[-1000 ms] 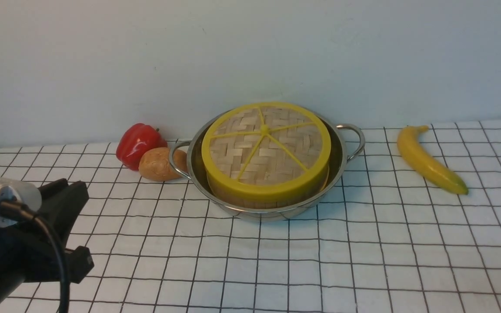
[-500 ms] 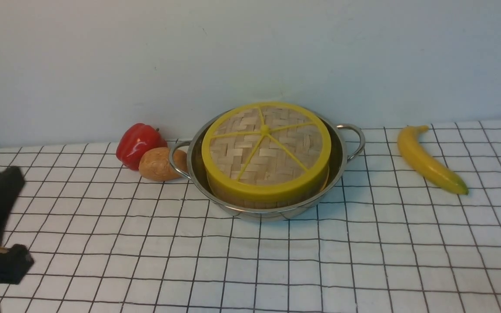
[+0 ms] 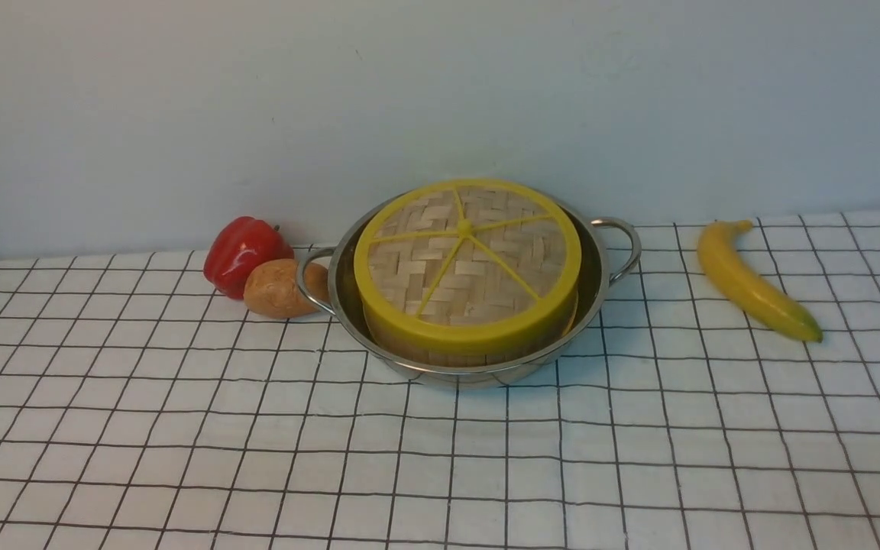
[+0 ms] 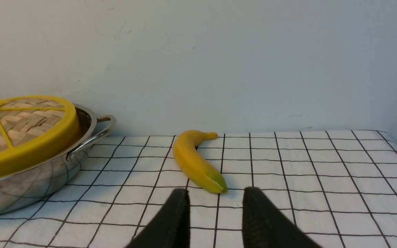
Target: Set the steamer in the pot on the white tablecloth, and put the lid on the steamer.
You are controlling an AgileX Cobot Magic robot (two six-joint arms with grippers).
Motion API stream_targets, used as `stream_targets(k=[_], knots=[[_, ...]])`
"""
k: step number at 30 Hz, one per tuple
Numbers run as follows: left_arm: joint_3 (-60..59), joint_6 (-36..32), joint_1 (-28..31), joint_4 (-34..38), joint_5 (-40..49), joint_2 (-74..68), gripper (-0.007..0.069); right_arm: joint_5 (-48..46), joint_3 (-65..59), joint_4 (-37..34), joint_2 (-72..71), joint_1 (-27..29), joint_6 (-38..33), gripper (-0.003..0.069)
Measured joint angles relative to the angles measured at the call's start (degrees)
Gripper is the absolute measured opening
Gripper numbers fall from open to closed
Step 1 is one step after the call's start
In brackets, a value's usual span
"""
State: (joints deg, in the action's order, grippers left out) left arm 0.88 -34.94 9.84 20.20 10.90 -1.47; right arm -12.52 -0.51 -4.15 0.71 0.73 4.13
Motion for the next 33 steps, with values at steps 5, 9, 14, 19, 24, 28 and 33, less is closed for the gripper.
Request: stream_targets(k=[5,9,14,19,24,28,33], knots=[[-1.28,0.05,0.00,1.78,2.58,1.41,0.0210,-0.06,0.00,0.00,0.00,0.00,0.00,0.0240],[-1.28,0.05,0.07,2.14,3.58,1.49,0.0215,-0.06,0.00,0.00,0.00,0.00,0.02,0.0240],[-1.28,0.05,0.19,2.14,4.09,1.49,0.0223,-0.06,0.00,0.00,0.00,0.00,0.02,0.0240],[-1.28,0.05,0.19,2.14,4.13,1.49,0.0233,-0.06,0.00,0.00,0.00,0.00,0.07,0.0240],[-1.28,0.05,0.19,2.19,4.13,1.49,0.0242,-0.06,0.00,0.00,0.00,0.00,0.07,0.0240],[-1.28,0.05,0.19,2.19,4.13,1.49,0.0242,-0.06,0.00,0.00,0.00,0.00,0.07,0.0240],[-1.28,0.05,0.19,2.19,4.13,1.49,0.0242,-0.06,0.00,0.00,0.00,0.00,0.07,0.0240]])
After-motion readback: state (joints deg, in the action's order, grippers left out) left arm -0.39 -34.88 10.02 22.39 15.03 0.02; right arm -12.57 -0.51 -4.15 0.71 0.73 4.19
